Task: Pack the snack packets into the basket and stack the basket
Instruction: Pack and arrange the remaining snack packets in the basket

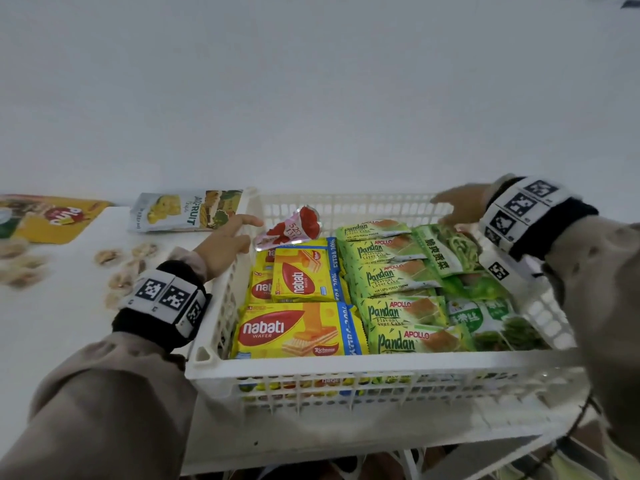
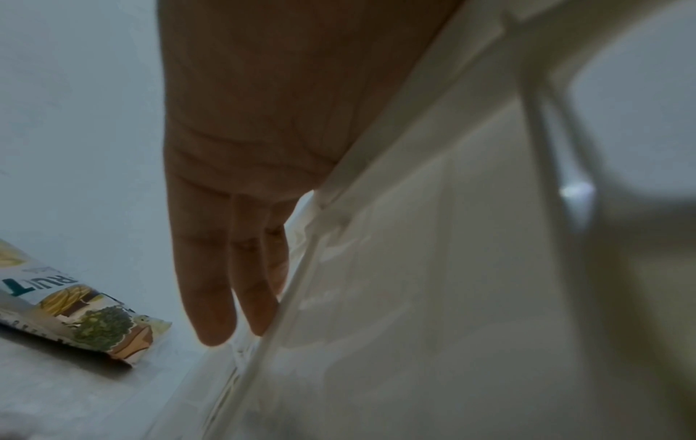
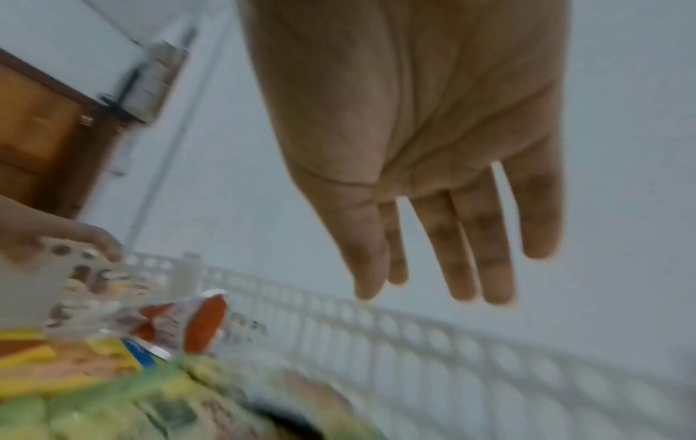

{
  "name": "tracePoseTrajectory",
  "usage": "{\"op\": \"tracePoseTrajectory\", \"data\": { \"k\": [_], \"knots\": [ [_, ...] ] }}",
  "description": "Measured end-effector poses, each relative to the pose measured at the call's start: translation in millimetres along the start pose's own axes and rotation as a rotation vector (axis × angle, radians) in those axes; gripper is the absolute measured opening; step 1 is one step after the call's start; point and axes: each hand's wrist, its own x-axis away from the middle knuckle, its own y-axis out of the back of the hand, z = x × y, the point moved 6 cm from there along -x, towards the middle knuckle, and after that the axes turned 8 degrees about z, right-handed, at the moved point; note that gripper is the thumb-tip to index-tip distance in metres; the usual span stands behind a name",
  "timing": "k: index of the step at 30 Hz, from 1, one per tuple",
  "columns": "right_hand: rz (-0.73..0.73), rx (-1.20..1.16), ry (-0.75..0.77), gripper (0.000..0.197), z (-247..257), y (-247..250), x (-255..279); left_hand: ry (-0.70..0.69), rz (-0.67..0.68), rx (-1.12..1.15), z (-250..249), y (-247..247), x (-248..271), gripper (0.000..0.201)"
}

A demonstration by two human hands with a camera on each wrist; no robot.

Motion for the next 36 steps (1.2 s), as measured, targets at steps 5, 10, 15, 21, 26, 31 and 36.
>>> {"op": "tracePoseTrajectory", "data": {
  "k": [5,10,15,21,26,31,36],
  "knots": [
    [-0.391,0.001,0.396,0.038,106.3,68.0,40.6,0.001,0.007,0.009,1.8,-0.2,-2.0,0.036],
    [-0.239,0.072,0.581,0.044,214.4,55.2,11.9,-0.012,-0.002,0.054,3.8,1.2,-2.8,0.035],
    [-0.135,0.238,0.506,0.050,241.6,46.9,-26.4,-0.030,0.004,0.120,6.9,0.2,-3.1,0.037],
    [-0.237,0.201,0.548,0.029,236.8,59.7,-22.8,-0.014,0.014,0.167,8.4,-1.0,-3.9,0.041],
    [-0.316,0.156,0.605,0.026,217.9,83.4,4.2,-0.002,0.024,0.189,11.1,-1.7,-4.3,0.040],
    [-0.322,0.270,0.500,0.025,206.3,67.9,0.1,-0.003,0.031,0.179,9.9,-1.5,-5.4,0.039],
    [-0.111,0.157,0.633,0.017,217.5,39.5,3.0,-0.014,0.024,0.171,10.2,-2.0,-5.4,0.039]
  ]
}}
